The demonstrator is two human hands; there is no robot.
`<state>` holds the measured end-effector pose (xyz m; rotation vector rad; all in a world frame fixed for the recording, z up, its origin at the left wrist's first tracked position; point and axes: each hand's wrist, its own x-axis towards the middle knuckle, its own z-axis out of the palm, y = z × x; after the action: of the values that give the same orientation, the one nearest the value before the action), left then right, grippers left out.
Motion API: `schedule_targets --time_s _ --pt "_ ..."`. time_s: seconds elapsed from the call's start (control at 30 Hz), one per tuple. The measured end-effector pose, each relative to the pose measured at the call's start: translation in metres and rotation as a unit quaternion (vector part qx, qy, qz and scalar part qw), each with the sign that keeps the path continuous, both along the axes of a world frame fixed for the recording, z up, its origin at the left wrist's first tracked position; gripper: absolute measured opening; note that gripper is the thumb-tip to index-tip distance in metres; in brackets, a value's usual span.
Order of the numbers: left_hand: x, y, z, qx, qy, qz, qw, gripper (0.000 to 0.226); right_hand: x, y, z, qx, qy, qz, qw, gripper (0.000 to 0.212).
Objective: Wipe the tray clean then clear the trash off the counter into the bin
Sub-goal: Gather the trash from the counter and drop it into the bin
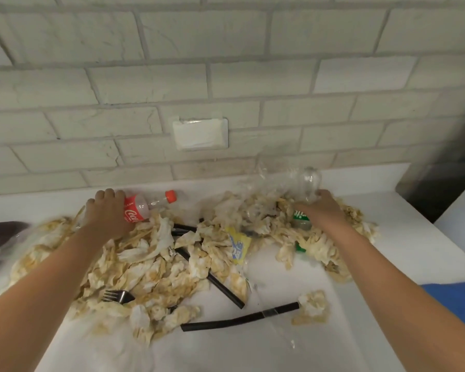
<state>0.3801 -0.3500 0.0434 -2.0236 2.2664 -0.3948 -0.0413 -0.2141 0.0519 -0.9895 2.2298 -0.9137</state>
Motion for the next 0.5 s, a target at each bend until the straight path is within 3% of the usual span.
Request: schedule_targets --time_s 0.1,0.27,0.4,0.5 --pt "-0.004 0.012 0.02 -0.007 0.028 -0.013 1.0 0.066 0.006 0.017 0.014 -0.114 -0.076 0.001 0.991 0.068" --pt "-0.029 0.055 0.068 -0.053 0.042 -0.079 0.995 0.071 0.015 0.051 0.04 -0.24 -0.099 0.02 0.966 0.064" --pt "-0.075 0.128 0.107 0.026 0.163 -0.093 0.982 0.083 0.023 0.102 0.069 -0.357 -0.165 0.035 0.919 0.059" --pt "-0.117 0.213 0.121 0.141 0.263 -0.138 0.945 0.087 0.02 0.165 0.08 -0.401 -0.195 0.055 0.894 0.057"
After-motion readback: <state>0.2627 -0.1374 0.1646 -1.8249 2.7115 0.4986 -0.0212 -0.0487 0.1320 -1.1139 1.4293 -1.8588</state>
